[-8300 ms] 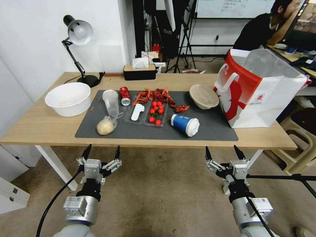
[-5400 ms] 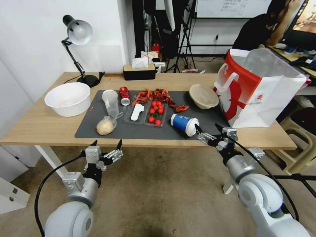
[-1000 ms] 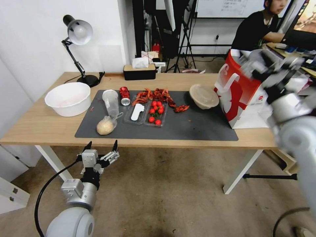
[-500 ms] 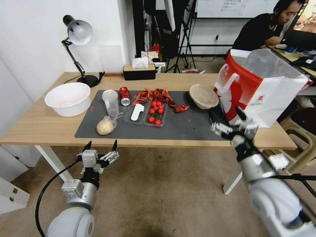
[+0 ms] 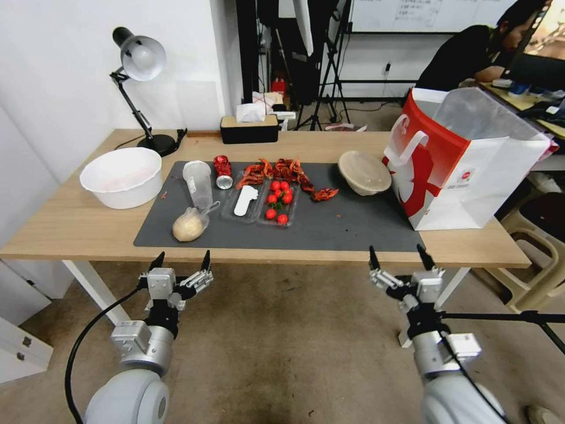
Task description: Pick up the trash from the table and place it into the takeout bag.
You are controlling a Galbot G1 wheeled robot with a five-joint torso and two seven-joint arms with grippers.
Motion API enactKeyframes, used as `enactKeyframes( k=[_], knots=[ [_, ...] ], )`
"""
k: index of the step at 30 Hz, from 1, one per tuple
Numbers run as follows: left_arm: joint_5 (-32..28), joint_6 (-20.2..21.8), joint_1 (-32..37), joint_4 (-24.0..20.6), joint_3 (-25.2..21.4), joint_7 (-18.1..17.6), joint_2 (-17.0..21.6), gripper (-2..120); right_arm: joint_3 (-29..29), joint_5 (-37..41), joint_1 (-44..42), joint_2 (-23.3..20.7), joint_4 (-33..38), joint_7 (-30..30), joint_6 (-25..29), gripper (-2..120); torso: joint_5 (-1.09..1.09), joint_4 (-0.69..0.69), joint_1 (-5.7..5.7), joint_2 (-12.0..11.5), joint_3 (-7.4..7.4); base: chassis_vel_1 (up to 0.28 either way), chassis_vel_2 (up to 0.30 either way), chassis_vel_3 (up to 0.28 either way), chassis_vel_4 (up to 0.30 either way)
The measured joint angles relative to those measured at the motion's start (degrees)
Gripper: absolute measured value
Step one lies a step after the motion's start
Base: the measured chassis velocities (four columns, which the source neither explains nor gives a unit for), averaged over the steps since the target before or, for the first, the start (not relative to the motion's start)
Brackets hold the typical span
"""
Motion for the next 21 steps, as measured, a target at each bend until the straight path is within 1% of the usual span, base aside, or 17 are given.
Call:
enactKeyframes(
  k=[14,18,21],
  knots=[
    [0.0,-0.7,0.2,0.2,-0.2,0.0,0.2,100,-0.4,0.2,0.8,0.5,-0.7,0.4,0.0,100,-0.01,0.0,0.0,0.0,0.0,0.0,0.0,0.0,0.0],
    [0.0,-0.7,0.2,0.2,-0.2,0.0,0.2,100,-0.4,0.9,2.1,0.6,-0.7,1.0,-0.5,100,-0.01,-0.01,0.0,0.0,0.0,0.0,0.0,0.0,0.0],
    [0.0,-0.8,0.2,0.3,-0.1,-0.1,0.0,100,-0.7,7.0,6.5,0.7,-1.0,2.8,-3.2,100,0.0,0.0,0.0,0.0,0.0,0.0,0.0,0.0,0.0]
  ],
)
